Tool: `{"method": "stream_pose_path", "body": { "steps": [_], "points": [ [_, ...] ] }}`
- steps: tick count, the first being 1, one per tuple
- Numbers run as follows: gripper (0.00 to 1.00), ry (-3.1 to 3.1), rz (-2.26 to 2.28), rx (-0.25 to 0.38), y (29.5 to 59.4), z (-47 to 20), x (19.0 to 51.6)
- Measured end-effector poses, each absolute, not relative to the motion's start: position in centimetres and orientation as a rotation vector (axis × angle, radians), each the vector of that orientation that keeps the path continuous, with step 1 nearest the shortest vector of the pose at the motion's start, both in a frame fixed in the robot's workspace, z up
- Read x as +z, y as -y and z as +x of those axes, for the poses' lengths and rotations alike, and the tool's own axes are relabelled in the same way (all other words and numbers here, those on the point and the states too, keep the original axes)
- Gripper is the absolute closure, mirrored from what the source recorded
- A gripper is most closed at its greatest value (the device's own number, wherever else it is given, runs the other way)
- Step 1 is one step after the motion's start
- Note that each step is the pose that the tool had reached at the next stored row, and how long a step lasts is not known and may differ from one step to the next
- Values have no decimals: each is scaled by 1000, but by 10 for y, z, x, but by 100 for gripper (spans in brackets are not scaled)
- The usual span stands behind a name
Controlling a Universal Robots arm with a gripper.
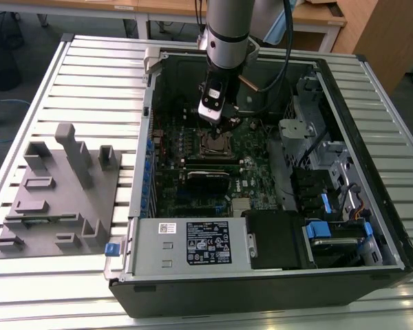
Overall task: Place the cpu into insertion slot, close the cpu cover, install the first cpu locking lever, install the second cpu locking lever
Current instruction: 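Close the cpu cover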
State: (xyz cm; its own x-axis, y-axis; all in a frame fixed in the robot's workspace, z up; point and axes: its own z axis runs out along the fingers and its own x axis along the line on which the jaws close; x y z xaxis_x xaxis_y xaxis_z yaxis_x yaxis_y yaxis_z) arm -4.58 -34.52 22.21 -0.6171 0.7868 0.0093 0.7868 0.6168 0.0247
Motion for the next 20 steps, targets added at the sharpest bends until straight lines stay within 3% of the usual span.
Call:
{"method": "stream_pose_path", "body": {
  "steps": [20],
  "points": [
    [90,-2935,1118,42,345,-46,222]
  ]
}}
